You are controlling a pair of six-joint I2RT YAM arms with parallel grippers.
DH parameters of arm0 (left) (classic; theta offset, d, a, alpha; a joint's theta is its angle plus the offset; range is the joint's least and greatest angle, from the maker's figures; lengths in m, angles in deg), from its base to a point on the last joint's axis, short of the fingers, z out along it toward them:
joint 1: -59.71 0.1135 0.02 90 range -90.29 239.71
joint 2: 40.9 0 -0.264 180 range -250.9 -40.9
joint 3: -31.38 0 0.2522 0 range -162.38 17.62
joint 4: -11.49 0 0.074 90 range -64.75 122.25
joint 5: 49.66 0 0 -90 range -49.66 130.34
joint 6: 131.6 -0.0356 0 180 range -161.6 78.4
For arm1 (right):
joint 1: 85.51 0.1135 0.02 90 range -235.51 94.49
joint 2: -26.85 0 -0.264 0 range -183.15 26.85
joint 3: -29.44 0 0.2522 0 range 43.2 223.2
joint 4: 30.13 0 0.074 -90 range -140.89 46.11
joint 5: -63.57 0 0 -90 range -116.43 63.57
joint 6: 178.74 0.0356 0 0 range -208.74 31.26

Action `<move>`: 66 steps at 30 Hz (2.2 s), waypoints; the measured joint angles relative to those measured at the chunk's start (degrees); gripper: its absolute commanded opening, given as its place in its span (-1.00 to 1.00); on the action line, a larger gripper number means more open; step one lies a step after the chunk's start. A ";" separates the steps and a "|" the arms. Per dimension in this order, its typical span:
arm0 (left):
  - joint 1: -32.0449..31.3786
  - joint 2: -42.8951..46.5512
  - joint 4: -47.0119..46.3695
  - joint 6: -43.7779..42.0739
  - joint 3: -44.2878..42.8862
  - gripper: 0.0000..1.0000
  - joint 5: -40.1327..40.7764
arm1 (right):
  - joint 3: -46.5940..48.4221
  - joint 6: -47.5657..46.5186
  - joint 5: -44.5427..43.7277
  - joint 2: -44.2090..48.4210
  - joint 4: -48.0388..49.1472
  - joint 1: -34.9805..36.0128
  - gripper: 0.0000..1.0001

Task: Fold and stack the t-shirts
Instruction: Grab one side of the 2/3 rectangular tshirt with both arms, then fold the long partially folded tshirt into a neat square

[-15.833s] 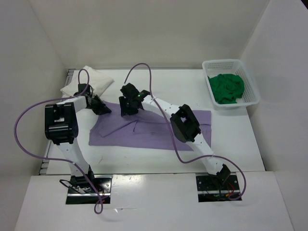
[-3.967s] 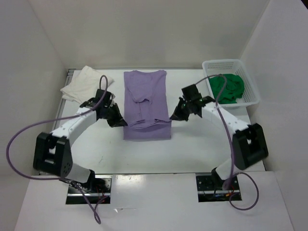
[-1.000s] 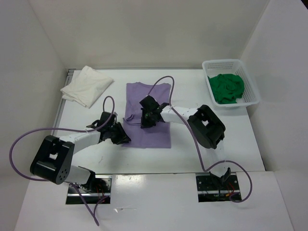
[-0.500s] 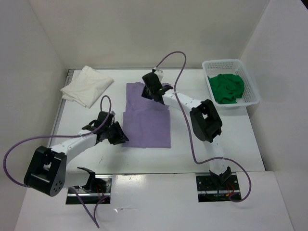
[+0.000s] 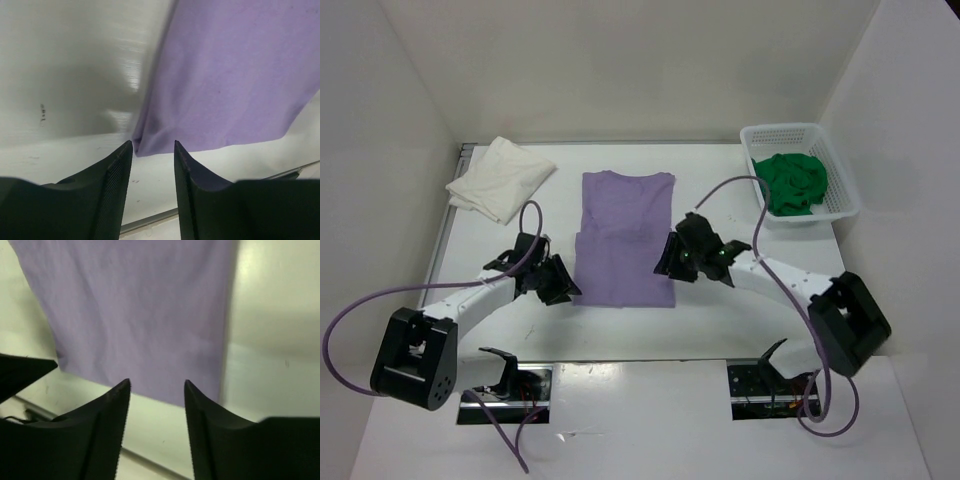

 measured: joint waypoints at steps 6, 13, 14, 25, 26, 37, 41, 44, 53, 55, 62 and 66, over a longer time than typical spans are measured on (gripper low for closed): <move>3.41 -0.57 0.09 0.02 0.66 0.00 -0.98 | -12.41 4.44 5.01 5.09 1.42 0.00 0.15; 3.91 -7.78 -4.66 0.09 0.63 -0.09 -7.98 | -14.56 6.56 5.79 3.72 2.40 0.00 0.09; 3.96 -8.31 -5.22 0.07 0.63 -0.13 -8.76 | -14.64 6.73 5.86 3.58 2.80 0.00 0.03; 3.96 -8.74 -6.27 -1.33 1.53 -1.00 -9.29 | -17.05 9.07 7.56 2.51 5.99 0.00 -1.00; 3.89 -8.13 -5.95 -1.33 1.60 -1.00 -9.05 | -17.05 9.16 7.56 2.58 5.95 0.00 -1.00; 0.00 9.97 12.41 -1.49 -2.25 -1.00 -9.51 | -16.68 14.84 8.52 23.98 -6.34 7.78 -1.00; 1.07 8.24 16.52 -2.71 -11.82 -1.00 -9.46 | -10.25 10.49 11.06 26.47 -12.52 -3.67 -1.00; 3.34 0.96 14.71 -3.15 -20.26 -1.00 -10.08 | -1.33 4.46 12.57 18.32 -12.61 -13.22 -1.00; 7.32 -31.85 5.33 -4.26 -45.97 -1.00 -7.52 | 25.11 -7.54 13.16 -15.28 -7.98 -21.88 -1.00; 7.50 -37.35 4.42 -4.13 -50.99 -0.98 -6.56 | 29.68 -8.57 12.92 -21.42 -7.52 -22.69 -1.00; 7.65 -47.58 2.23 -3.52 -61.59 -0.57 -3.02 | 40.85 -9.88 11.21 -35.45 -6.86 -23.78 -1.00; 8.48 -49.09 -0.72 -2.29 -63.89 -0.54 -0.79 | 43.43 -9.42 9.44 -37.83 -6.67 -23.98 -1.00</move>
